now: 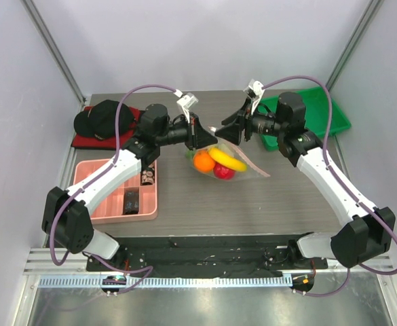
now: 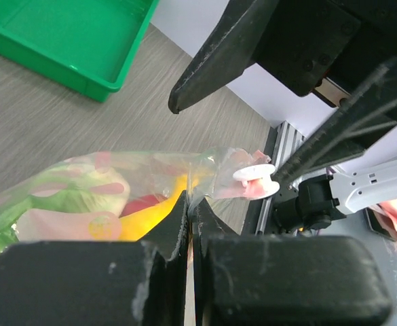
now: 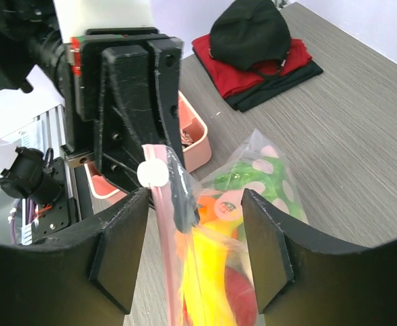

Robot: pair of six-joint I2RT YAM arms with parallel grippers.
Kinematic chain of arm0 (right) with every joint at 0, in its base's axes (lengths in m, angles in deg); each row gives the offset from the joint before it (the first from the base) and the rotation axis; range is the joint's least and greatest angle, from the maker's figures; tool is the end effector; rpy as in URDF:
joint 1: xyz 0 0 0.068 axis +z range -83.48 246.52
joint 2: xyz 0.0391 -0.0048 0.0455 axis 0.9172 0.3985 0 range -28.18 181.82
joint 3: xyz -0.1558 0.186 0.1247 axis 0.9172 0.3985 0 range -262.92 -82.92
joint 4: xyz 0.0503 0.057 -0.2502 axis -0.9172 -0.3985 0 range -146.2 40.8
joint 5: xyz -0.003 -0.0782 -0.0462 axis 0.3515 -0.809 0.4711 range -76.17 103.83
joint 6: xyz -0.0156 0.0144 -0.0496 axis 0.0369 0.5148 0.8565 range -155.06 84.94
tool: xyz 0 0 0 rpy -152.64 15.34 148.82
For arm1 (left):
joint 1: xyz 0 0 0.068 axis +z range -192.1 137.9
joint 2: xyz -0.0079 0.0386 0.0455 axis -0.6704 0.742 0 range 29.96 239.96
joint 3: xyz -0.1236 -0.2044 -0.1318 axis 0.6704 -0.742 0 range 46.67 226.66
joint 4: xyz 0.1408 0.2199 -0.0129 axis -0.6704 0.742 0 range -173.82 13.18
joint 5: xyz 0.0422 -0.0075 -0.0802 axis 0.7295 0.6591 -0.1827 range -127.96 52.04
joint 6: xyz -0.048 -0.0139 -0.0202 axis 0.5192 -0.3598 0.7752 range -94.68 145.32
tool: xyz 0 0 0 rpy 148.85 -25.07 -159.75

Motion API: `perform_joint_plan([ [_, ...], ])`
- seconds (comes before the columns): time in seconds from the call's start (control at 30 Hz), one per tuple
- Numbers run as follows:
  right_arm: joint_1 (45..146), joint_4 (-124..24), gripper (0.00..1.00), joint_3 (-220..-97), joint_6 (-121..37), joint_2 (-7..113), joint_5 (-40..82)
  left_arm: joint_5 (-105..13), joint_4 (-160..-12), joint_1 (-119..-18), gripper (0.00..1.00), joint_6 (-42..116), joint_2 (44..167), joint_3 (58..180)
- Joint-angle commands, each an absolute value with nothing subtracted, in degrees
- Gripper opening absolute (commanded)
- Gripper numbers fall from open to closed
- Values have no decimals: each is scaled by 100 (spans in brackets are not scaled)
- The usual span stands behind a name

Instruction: Open the zip-top bag and remove the fake food

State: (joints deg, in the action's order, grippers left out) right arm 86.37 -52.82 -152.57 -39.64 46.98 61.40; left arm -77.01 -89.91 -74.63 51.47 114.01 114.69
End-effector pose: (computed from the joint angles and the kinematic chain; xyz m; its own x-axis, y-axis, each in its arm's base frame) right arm 0.2722 0.1263 0.3893 -0.2217 -0.0228 -0.9748 -0.8998 0.3901 0.1955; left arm 0.2787 -0.2043 0.3486 -0.5454 -0.0582 -0.8362 0.7803 0.3290 -0.5318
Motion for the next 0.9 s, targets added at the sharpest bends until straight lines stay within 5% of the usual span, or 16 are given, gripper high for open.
perform_joint_plan([
  [0.0, 8700, -5034, 65, -15438, -3849, 4548, 6323, -7689, -8910, -7444, 0, 5265, 11293, 11829],
  [0.1, 8726, -4719, 70, -15271, -3892, 4398, 6217, -7707, -8813, -7444, 0, 5344, 11346, 11891],
  [0.37, 8875, -4788, 52, -15507, -3901, 4687, 6199, -7733, -8839, -7444, 0, 5458, 11293, 11891],
  [0.67, 8972, -4832, 45, -15604, -3875, 4785, 6147, -7777, -8927, -7444, 0, 5652, 11346, 11882],
  [0.87, 8981, -5076, 7, -15639, -3831, 4811, 5953, -7681, -8945, -7444, 0, 5660, 11206, 11795],
])
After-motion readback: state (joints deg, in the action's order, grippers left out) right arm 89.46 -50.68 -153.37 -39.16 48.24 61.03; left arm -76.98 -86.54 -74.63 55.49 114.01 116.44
